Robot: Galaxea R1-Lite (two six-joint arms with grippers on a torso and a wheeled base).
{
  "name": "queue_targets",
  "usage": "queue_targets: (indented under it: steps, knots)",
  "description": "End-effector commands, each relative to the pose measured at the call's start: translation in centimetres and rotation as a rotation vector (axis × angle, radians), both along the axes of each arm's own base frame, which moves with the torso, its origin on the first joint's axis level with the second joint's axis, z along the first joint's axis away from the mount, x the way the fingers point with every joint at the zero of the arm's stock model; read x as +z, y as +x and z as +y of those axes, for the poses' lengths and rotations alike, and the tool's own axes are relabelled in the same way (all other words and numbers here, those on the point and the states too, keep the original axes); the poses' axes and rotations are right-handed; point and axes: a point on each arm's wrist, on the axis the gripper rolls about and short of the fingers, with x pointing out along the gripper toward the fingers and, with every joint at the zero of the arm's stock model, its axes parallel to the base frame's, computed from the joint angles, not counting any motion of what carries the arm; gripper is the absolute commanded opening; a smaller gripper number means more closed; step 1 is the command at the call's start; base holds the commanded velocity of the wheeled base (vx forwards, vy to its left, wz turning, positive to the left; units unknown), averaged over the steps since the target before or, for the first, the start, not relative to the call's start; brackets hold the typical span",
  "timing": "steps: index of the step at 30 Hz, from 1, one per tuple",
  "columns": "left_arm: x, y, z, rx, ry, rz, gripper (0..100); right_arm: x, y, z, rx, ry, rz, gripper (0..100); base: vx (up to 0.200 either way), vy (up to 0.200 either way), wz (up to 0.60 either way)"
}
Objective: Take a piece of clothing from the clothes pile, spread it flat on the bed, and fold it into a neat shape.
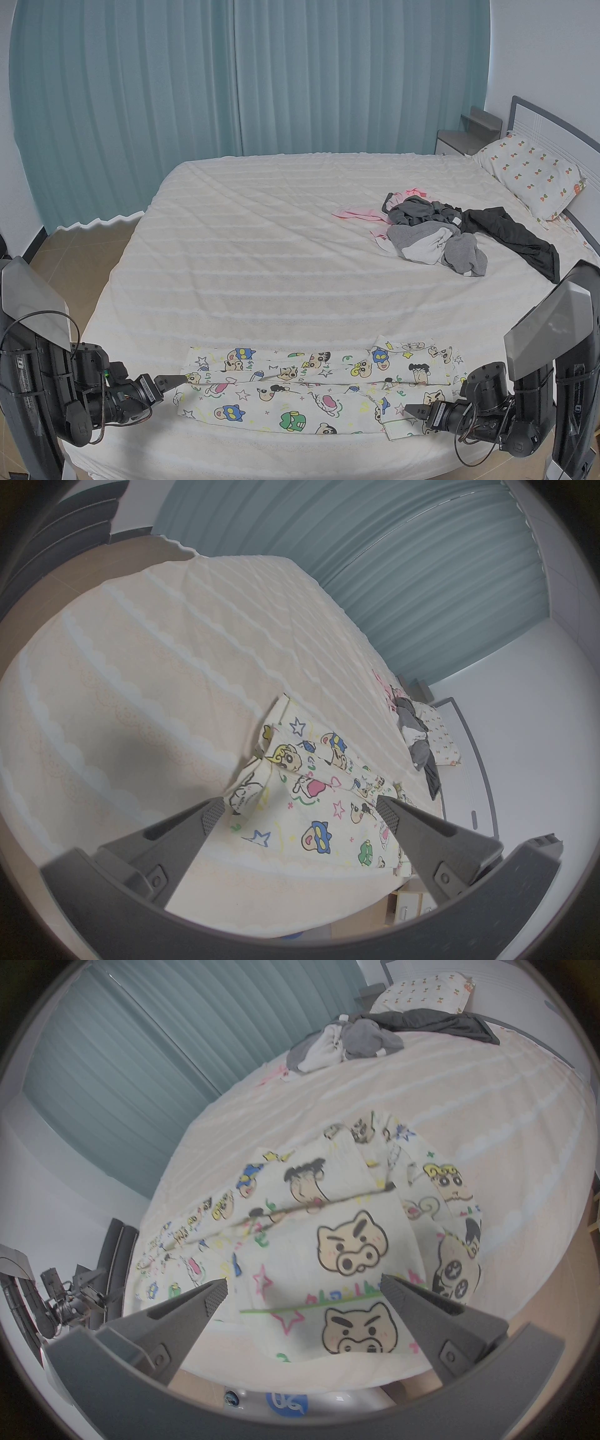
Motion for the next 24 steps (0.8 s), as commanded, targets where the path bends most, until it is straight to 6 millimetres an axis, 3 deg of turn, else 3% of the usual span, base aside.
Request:
queue_targets:
  steps: [1,24]
  knots:
    - [0.6,-0.3,-1.1,-0.005,0.018,-0.021,100,1.7,-0.2,0.1,0.007,0.035,-0.061,100,0.000,0.000,0.00]
    - [1.7,-0.2,-1.6,0.025,0.045,-0.067,100,1.2,-0.3,0.2,0.013,0.027,-0.040,100,0.000,0.000,0.00]
